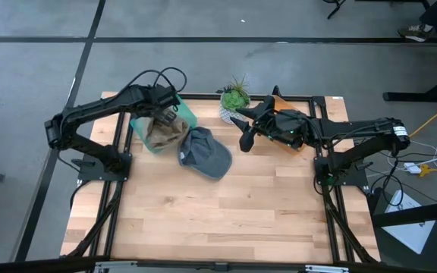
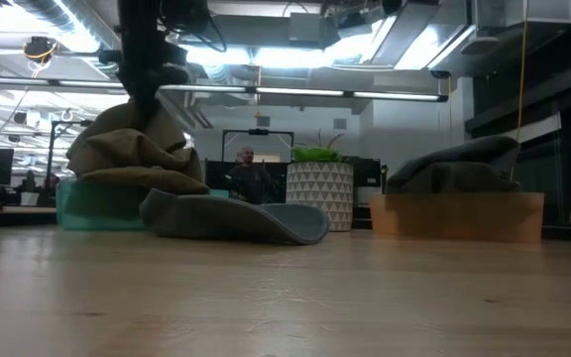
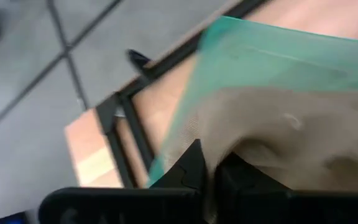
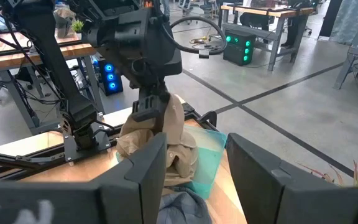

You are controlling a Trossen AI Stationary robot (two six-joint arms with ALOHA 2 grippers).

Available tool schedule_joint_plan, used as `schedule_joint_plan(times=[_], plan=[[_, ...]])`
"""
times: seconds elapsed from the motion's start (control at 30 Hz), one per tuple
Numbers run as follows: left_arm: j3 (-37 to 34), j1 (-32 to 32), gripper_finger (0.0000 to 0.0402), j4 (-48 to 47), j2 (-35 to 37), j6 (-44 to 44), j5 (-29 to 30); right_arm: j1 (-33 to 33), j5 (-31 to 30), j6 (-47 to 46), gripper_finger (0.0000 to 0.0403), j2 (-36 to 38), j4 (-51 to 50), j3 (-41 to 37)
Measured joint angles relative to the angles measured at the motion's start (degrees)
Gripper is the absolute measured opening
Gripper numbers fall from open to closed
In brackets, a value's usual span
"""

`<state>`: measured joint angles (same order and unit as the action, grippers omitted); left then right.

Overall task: Pick & Place hat
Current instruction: Put the brown cap into the green bin

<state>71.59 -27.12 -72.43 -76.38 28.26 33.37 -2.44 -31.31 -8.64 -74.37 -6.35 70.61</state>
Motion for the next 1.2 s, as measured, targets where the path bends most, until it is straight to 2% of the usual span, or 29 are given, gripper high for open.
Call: schedule_joint_plan(times=[0.23, 0.43, 0.63, 0.8, 1.03, 1.2], plan=[[0.0, 2.9, 0.0012, 0.2, 0.0, -0.4, -6.8, 0.0, 0.0, -0.2, 0.0168, 0.0, -0.8, 0.0], [0.0, 5.0, 0.0016, 0.3, 0.0, -2.2, -16.7, 0.0, 0.0, -1.2, 0.0168, 0.0, -2.5, 0.0], [0.0, 5.8, 0.0025, 0.3, 0.0, -5.6, -23.6, 0.0, 0.0, -1.6, 0.0168, 0.0, -2.6, 0.0], [0.0, 5.2, 0.0078, 0.3, 0.0, -8.8, -25.7, 0.0, 0.1, -1.7, 0.0168, 0.0, -2.6, 0.0], [0.0, 1.9, 0.0186, 0.4, 0.0, -9.7, -26.4, 0.0, 2.8, -1.9, 0.0168, 0.0, -2.6, 0.0], [1.7, -1.4, 0.0235, -2.8, 0.9, -12.9, -35.6, 0.0, 3.1, -2.7, 0.0168, 0.0, -2.6, 0.0]])
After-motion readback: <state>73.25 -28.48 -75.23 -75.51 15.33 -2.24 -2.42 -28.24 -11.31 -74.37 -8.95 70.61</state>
